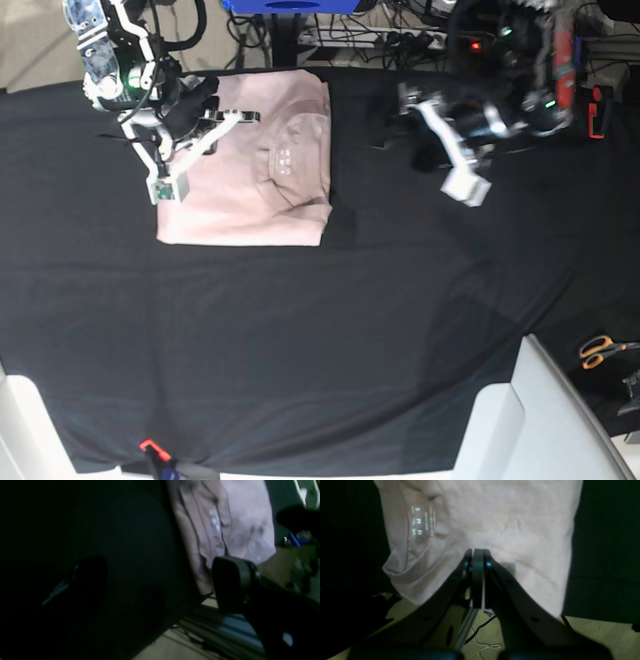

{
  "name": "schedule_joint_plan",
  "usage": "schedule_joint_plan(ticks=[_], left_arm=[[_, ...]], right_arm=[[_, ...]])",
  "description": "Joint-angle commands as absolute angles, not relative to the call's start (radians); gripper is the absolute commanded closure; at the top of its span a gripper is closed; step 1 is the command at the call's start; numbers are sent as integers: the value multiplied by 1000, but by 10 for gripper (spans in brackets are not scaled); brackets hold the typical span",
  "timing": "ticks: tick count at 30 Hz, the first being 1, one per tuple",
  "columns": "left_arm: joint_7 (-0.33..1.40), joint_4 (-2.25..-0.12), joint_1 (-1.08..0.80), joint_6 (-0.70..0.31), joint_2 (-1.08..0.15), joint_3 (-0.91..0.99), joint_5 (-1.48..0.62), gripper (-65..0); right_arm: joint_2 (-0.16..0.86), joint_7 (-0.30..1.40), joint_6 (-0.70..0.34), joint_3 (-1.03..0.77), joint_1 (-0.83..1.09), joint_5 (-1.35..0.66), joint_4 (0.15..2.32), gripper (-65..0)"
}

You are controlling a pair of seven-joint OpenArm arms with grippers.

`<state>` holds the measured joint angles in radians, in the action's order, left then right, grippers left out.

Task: Fold the T-shirt properly
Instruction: 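Move the left gripper to the folded shirt's edge and grasp it, then fold the grasped edge with the left gripper over the shirt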

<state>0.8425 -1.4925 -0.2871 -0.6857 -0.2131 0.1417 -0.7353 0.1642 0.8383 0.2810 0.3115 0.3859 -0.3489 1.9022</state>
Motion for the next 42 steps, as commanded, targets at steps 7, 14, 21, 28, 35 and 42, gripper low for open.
schedule_joint_plan(ticks=[7, 14, 21, 28, 35, 42], left_arm=[[823, -1371, -193, -698, -177, -1, -760, -594], [803, -1211, -110, -698, -136, -131, -759, -594], [719, -1118, -58, -698, -127, -266, -759, -594], [668, -1070, -50, -698, -119, -269, -759, -418], [645, -1024, -8, -698, -119, -280, -759, 0], [773, -1167, -5, -625, -174, -280, -759, 0]], right_arm=[[166, 826, 282, 309, 384, -352, 1916, -2], [166, 819, 282, 306, 397, -352, 1916, -2], [163, 786, 282, 237, 417, -352, 1917, -2], [163, 653, 280, 125, 492, -352, 1919, -2], [163, 616, 275, 42, 524, -352, 1919, -2], [159, 616, 170, -24, 526, -354, 1917, -2]])
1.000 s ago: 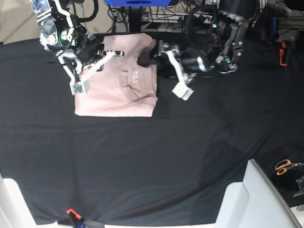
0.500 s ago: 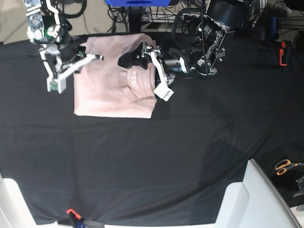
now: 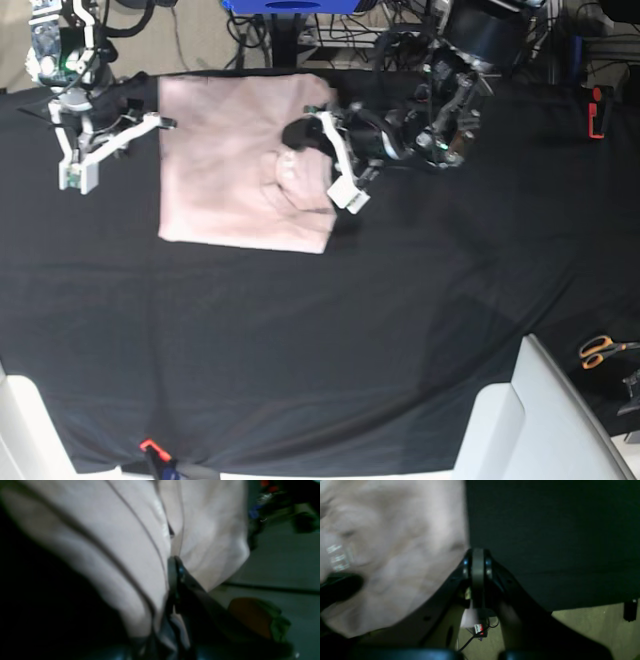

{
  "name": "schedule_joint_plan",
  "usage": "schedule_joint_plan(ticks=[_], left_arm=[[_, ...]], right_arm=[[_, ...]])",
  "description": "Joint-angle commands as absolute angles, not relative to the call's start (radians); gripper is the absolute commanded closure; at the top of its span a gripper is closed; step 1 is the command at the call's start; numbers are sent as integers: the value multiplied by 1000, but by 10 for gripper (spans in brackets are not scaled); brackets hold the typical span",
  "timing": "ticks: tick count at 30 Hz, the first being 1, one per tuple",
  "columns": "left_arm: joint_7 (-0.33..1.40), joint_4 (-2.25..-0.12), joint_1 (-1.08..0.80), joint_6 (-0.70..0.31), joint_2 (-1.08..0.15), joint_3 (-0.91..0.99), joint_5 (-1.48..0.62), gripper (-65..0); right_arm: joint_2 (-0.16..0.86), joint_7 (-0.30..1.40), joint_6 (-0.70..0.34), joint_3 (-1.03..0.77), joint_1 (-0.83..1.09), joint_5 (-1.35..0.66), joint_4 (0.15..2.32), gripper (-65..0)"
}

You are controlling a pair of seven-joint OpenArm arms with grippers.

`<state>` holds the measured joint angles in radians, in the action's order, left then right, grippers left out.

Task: Fold the T-shirt properly
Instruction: 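Fold the grasped edge with the left gripper over the shirt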

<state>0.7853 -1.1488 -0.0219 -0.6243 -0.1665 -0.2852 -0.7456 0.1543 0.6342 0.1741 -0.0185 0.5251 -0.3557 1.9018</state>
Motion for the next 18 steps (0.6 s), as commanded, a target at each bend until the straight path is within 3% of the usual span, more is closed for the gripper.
schedule_joint_plan(ticks=[1, 5, 9, 14, 18], left_arm=[[805, -1201, -5, -615, -196, -280, -759, 0], [958, -1302, 48, -590, -294, -326, -742, 0], [1020, -1305, 159, -590, -361, -530, -610, 0], [1029, -1305, 294, -591, -361, -803, -383, 0], [1044, -1303, 363, -591, -317, -911, -183, 0]], right_arm=[[159, 616, 170, -28, 526, -355, 1917, -2], [159, 616, 170, -28, 526, -355, 1917, -2], [157, 616, 170, -22, 524, -355, 1917, -2], [142, 616, 170, -21, 521, -355, 1917, -2], [125, 616, 170, -21, 522, -355, 1917, -2]])
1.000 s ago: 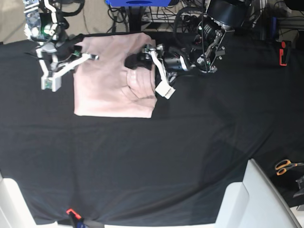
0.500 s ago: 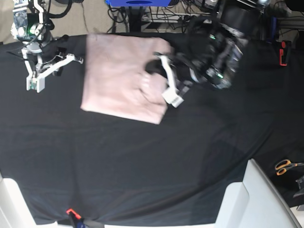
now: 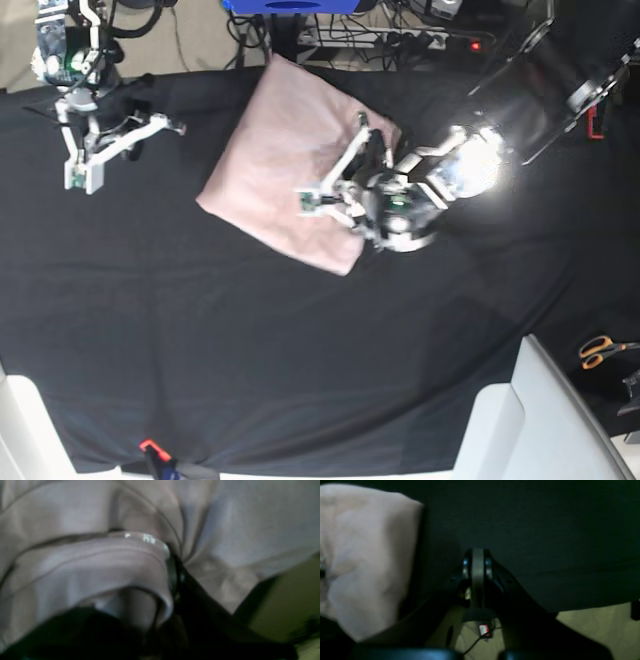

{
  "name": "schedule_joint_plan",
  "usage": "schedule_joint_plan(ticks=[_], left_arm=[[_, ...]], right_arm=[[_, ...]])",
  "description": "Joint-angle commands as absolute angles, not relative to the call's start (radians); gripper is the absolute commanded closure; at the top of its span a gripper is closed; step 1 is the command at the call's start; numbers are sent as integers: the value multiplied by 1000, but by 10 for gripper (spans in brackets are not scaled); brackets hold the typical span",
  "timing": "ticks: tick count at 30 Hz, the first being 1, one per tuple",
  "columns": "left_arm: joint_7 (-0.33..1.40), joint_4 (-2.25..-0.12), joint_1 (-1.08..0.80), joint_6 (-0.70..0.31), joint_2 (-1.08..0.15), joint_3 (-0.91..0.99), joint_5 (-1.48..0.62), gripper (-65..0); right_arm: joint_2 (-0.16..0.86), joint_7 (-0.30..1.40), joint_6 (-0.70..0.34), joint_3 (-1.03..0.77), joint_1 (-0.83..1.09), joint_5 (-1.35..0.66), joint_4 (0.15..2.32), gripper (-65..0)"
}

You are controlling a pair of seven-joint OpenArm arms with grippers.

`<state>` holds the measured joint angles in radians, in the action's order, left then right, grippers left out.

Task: Fold the T-shirt properly
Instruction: 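Fold the grasped edge with the left gripper over the shirt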

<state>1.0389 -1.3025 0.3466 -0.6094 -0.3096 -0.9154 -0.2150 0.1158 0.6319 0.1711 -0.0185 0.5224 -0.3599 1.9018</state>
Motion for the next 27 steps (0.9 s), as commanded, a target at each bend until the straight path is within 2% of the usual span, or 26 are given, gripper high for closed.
schedule_joint_plan(ticks=[1, 5, 9, 20, 27], left_arm=[[1056, -1303, 371, -591, -302, -914, -122, 0], [1059, -1303, 390, -595, -245, -947, 113, 0], [1027, -1296, 407, -596, -200, -1012, 249, 0], [868, -1274, 406, -595, -108, -1058, 426, 0], [855, -1176, 446, -596, -81, -1139, 453, 0]], right_arm=[[125, 616, 170, -21, 522, -355, 1917, -2], [125, 616, 170, -22, 524, -355, 1917, -2], [125, 618, 170, -27, 524, -355, 1917, -2], [125, 619, 170, -27, 516, -355, 1916, -2], [128, 619, 170, -28, 516, -355, 1916, -2]])
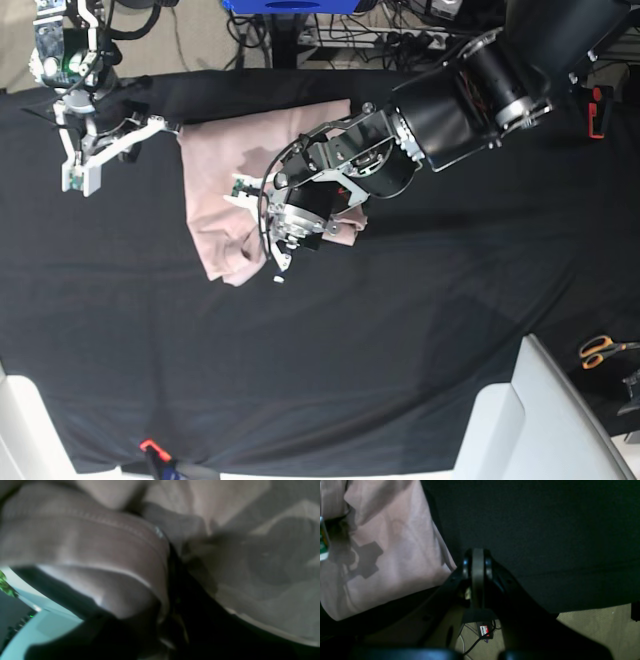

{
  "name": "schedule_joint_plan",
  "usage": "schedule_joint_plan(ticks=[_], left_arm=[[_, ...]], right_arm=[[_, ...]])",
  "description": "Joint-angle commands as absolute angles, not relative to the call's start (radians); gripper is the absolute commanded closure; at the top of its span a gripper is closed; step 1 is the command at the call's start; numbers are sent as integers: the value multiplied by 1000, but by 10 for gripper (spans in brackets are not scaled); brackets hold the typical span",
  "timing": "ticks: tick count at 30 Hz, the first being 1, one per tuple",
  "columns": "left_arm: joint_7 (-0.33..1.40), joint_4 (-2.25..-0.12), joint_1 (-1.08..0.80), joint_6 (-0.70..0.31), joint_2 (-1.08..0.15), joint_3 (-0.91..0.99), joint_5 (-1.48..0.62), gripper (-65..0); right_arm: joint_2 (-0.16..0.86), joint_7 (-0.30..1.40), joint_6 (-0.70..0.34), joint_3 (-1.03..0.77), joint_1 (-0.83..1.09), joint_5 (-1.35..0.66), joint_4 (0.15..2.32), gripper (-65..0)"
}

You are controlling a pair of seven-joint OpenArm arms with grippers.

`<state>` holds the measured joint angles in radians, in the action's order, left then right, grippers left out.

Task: Fold the T-shirt properly
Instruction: 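Fold the grasped edge with the left gripper over the shirt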

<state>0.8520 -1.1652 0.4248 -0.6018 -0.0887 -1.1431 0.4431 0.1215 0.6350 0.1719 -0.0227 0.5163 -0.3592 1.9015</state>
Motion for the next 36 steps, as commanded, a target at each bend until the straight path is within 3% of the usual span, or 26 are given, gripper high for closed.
schedule_joint_plan(ticks=[1, 20, 35, 36], left_arm=[[849, -1170, 447, -596, -81, -1147, 453, 0], [713, -1141, 481, -595, -59, -1155, 463, 0], [714, -1072, 522, -595, -47, -1147, 455, 0], [714, -1072, 529, -595, -47, -1145, 460, -25]], right_arm=[[130, 619, 170, -28, 516, -355, 1916, -2], [131, 619, 170, -28, 490, -355, 1853, -2], [131, 619, 170, -28, 475, -355, 1853, -2], [131, 621, 170, -28, 475, -355, 1853, -2]])
